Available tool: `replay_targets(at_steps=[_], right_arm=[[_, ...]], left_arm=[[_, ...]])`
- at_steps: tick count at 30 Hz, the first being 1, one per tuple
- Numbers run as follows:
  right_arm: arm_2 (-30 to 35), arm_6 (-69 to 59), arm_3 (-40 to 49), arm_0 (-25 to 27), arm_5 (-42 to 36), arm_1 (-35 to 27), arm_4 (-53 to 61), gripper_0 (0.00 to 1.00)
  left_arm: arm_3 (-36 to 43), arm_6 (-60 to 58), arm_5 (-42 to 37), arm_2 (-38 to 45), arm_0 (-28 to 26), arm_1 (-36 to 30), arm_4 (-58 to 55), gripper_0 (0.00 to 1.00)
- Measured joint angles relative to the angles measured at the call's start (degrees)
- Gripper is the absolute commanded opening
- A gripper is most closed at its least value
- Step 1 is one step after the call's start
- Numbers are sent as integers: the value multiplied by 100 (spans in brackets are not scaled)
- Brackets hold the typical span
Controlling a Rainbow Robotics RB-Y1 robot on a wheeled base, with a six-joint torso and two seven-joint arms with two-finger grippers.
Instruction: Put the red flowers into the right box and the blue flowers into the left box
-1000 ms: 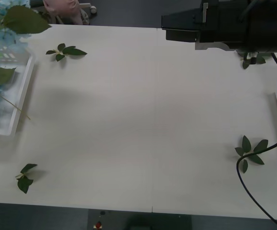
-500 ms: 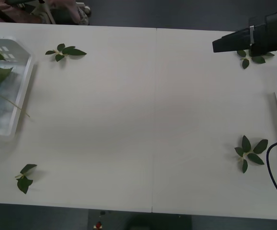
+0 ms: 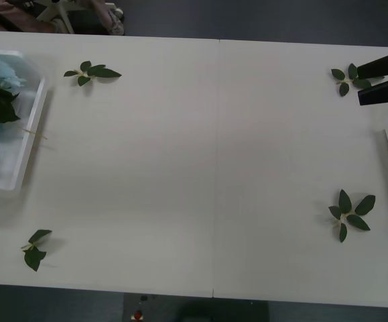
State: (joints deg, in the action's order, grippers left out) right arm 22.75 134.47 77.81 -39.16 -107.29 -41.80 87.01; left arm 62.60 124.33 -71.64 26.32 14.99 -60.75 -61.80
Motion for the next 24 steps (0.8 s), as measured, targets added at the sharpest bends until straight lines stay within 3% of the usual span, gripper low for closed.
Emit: replay_targets(at_steps=[3,16,24], right_arm=[[2,424,-274,0,-105,-190,0,100],[4,1941,-1339,0,-285,-855,47,100],[11,1943,-1514,0,-285,-914,144,100]], left_arm=[[-10,0,49,-55,-89,-1,-150,64],[-12,6,-21,-158,-111,-5,-775,73],[293,7,-1546,338,-138,-386,-2443,75]])
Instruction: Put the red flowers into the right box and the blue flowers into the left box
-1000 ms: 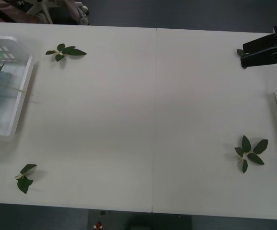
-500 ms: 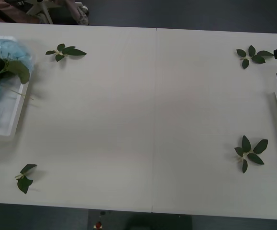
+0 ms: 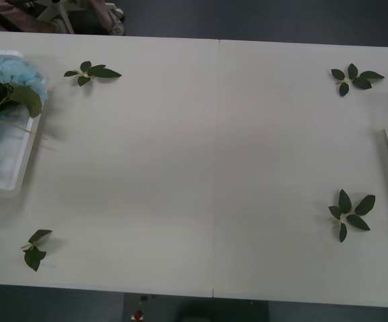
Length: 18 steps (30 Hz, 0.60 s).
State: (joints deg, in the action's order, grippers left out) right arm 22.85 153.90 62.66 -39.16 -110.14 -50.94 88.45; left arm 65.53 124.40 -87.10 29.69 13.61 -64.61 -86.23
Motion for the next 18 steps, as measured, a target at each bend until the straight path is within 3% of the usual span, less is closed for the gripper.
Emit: replay_targets(at_steps=[5,12,18], right_arm=[[102,0,0,0,0,0,0,100],[167,0,0,0,0,0,0,100],[166,0,0,0,0,0,-1,100]], left_arm=[[1135,-3,171,327,-485,-131,-1506,75],[3807,-270,3156,-601,-1885,-40,-1866,75],[4288,-312,4815,-2362,-1798,-61,-1869,75]])
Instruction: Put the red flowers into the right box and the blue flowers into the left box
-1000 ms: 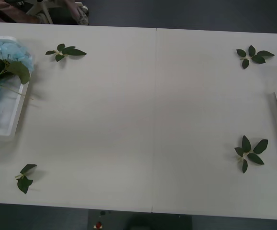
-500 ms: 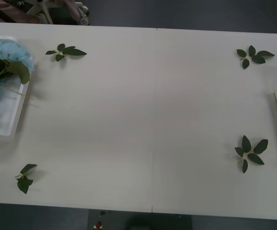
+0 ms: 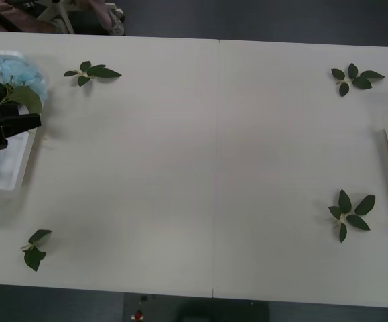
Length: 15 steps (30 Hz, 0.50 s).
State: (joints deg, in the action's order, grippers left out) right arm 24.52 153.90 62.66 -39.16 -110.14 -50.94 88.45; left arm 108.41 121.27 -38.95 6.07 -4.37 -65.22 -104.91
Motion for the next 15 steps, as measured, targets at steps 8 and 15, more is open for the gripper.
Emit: replay_targets(at_steps=[8,15], right_arm=[[0,0,0,0,0,0,0,100],[0,0,0,0,0,0,0,100]], left_arm=[[473,0,821,-1626,1087,-597,250,75],[687,0,986,-2427,2126,-630,988,75]])
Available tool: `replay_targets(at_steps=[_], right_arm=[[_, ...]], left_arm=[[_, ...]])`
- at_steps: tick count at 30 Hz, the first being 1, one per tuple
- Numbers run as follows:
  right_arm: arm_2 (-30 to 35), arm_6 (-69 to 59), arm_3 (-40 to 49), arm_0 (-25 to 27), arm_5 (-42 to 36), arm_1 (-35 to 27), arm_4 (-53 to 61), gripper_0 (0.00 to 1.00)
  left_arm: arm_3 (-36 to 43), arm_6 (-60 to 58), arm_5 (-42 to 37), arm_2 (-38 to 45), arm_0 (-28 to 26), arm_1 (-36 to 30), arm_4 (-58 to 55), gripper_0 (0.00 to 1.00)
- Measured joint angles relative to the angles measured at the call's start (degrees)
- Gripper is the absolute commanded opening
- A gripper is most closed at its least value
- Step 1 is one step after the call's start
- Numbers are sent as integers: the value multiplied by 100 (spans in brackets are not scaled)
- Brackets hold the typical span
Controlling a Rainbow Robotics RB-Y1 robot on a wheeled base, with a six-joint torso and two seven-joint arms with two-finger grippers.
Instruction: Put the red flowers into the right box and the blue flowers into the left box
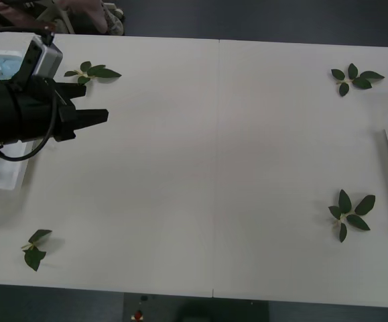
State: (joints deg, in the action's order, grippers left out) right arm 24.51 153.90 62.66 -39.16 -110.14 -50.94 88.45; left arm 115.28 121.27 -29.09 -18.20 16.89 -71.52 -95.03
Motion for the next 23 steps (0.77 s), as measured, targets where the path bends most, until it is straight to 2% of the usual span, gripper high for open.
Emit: replay_targets(at_steps=[8,13,23], right_arm=[[0,0,0,0,0,0,0,100],[0,0,0,0,0,0,0,100],[0,0,0,0,0,0,0,100]], left_arm=[[92,0,0,-734,779,162,109,75],[203,0,0,-697,799,433,143,75],[215,0,0,-693,799,454,141,75]])
